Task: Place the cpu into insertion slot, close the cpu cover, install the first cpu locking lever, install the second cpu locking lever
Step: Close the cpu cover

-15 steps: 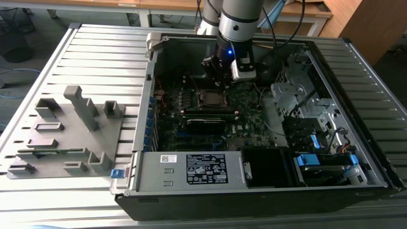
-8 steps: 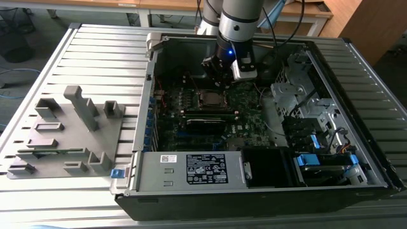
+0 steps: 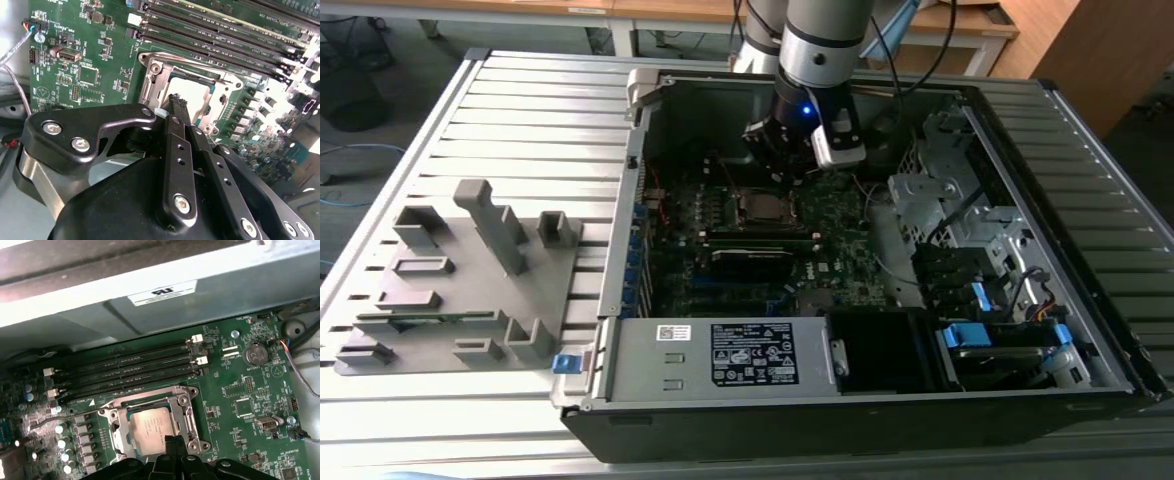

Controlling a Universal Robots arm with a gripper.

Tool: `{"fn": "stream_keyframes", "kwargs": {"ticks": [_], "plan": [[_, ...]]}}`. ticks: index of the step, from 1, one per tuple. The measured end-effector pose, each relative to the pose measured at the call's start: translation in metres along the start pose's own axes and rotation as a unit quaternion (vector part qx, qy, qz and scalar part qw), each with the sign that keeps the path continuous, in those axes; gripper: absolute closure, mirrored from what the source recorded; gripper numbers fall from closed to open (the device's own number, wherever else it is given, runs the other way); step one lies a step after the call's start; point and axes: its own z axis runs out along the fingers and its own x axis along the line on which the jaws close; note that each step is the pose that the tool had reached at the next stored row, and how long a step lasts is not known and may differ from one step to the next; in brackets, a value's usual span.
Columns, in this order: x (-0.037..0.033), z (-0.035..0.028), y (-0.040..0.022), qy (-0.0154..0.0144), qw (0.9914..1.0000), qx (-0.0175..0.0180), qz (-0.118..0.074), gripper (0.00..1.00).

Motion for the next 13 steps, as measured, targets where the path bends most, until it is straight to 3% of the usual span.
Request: {"fn": "stream_keyframes", "kwargs": {"ticks": [7, 13], "plan": [[0.0000, 0.0001, 0.0000, -0.0003, 0.99893, 0.0008, -0.046, 0.90], [0.0000, 0.0003, 0.0000, -0.0005, 0.99629, 0.0010, -0.086, 0.90]]}}
